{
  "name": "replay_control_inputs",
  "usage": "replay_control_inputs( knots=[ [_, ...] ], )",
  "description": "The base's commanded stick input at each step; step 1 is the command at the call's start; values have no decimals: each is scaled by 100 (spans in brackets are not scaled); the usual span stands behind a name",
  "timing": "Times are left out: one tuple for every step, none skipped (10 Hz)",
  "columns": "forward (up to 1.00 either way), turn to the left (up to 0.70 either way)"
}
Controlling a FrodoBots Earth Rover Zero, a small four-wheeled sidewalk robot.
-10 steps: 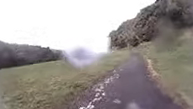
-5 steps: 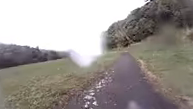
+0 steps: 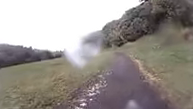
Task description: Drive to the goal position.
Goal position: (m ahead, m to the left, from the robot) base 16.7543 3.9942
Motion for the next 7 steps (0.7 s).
replay_control_inputs(
  knots=[
    [70, -9],
    [70, -32],
    [70, -35],
    [70, -35],
    [70, -35],
    [70, -35],
    [70, -35]
  ],
)
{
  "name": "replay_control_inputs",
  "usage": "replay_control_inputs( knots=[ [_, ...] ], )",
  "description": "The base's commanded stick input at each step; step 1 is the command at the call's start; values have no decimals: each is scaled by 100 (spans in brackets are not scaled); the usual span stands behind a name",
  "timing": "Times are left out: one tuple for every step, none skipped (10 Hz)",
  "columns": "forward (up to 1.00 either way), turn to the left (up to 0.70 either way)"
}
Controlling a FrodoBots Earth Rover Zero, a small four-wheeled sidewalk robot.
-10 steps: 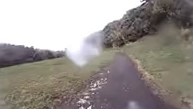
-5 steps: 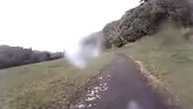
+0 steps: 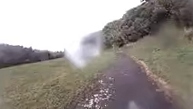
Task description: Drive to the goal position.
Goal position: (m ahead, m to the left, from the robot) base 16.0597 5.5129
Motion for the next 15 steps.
replay_control_inputs(
  knots=[
    [70, -35],
    [70, -35],
    [70, -31],
    [70, -6],
    [70, 0],
    [70, 0],
    [70, 0],
    [70, 0],
    [70, 0],
    [70, 0],
    [70, 0],
    [70, 0],
    [70, 0],
    [70, -35],
    [70, -35]
  ],
)
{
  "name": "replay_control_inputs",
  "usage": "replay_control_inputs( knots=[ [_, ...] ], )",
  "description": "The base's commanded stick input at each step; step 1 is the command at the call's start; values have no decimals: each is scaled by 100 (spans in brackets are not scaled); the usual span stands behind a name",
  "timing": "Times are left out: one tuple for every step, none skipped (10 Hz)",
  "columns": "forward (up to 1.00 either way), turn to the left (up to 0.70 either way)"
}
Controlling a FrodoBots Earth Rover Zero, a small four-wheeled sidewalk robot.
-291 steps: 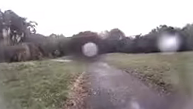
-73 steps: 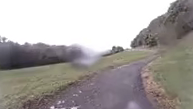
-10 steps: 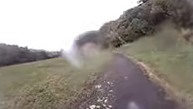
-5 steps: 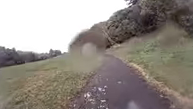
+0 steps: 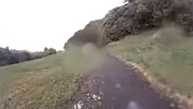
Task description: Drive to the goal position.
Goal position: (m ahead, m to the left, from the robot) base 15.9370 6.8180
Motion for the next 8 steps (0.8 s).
replay_control_inputs(
  knots=[
    [70, -35],
    [70, -26],
    [70, -1],
    [70, 0],
    [70, 0],
    [70, 0],
    [70, 0],
    [70, 0]
  ],
)
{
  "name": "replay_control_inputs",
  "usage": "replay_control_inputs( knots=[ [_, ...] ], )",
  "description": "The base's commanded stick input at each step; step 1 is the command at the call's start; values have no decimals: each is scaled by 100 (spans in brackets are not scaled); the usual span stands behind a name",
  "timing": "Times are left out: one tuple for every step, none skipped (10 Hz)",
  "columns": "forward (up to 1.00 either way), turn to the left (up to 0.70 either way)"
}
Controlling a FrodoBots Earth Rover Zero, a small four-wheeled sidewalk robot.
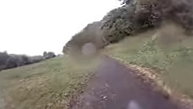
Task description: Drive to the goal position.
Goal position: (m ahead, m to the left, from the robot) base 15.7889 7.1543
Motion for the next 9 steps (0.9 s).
replay_control_inputs(
  knots=[
    [70, 0],
    [70, 0],
    [70, 0],
    [70, 0],
    [70, 0],
    [70, 0],
    [70, 0],
    [70, 0],
    [70, 0]
  ],
)
